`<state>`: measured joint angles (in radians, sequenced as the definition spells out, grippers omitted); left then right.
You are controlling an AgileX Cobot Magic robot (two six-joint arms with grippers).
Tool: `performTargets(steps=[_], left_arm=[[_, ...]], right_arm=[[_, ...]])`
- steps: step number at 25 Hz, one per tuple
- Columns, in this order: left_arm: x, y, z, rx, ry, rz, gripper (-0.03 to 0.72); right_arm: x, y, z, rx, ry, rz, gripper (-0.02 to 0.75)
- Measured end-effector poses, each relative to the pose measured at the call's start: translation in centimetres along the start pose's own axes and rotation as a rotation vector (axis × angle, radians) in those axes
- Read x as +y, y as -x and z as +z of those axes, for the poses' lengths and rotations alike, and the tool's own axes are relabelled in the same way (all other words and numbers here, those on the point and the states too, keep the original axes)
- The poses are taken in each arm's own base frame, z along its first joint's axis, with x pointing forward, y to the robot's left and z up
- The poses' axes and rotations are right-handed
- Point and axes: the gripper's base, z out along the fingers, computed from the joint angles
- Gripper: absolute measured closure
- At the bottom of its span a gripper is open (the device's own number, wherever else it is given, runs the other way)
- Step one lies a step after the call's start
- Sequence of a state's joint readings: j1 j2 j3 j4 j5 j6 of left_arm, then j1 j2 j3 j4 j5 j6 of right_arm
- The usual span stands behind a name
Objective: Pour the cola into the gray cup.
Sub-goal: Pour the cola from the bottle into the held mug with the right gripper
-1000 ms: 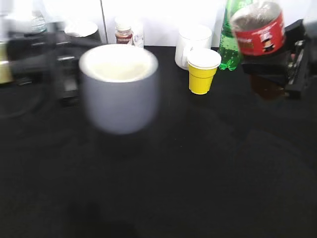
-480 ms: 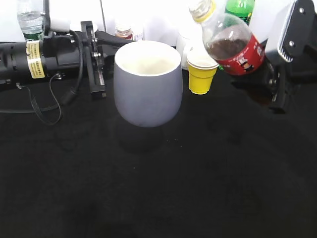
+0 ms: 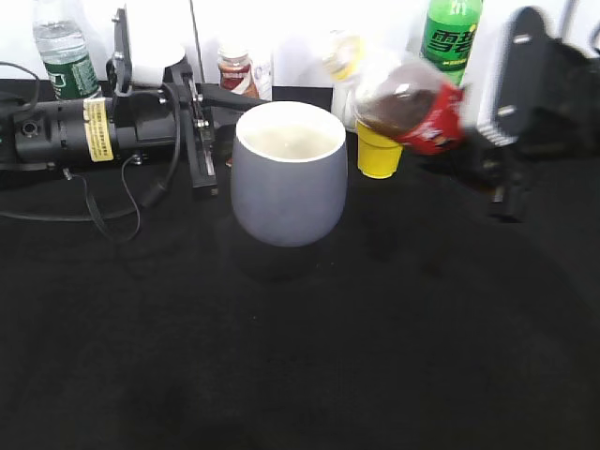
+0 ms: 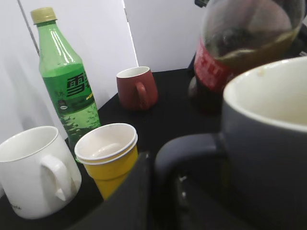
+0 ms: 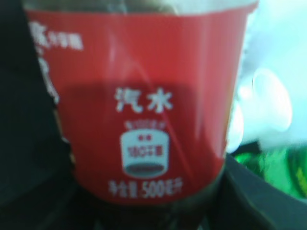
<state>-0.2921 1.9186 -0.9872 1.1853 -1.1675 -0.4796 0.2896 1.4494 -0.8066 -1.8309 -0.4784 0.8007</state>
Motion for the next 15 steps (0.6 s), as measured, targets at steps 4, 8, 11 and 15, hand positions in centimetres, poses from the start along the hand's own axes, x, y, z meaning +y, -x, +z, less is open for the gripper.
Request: performTargets(steps=[4,8,11,15], left_arm=[[-0.47,-0.19,0.02,0.03,-0.063,0.031,0.638],[-0.49,-0.2,0.02,0.031,-0.066,0.029,0.638],[-0.46,-0.18,0.02,0.029,-0.062,0.027,0.638],[0.26,0.02,0.04,0.008,0.017,0.023,0.638]], right_arm=[[-0.39,-0.18,0.19,0.067,-0.068,-0.014,0.3],[-0.67,-0.46,0.14,0.098,-0.099,-0.036,0.3],[-0.67,-0.46,0.14,0.101,-0.095,-0.104,0.3],[-0.69,-0.47,0.14,0.105,-0.094,-0.16,0.3]])
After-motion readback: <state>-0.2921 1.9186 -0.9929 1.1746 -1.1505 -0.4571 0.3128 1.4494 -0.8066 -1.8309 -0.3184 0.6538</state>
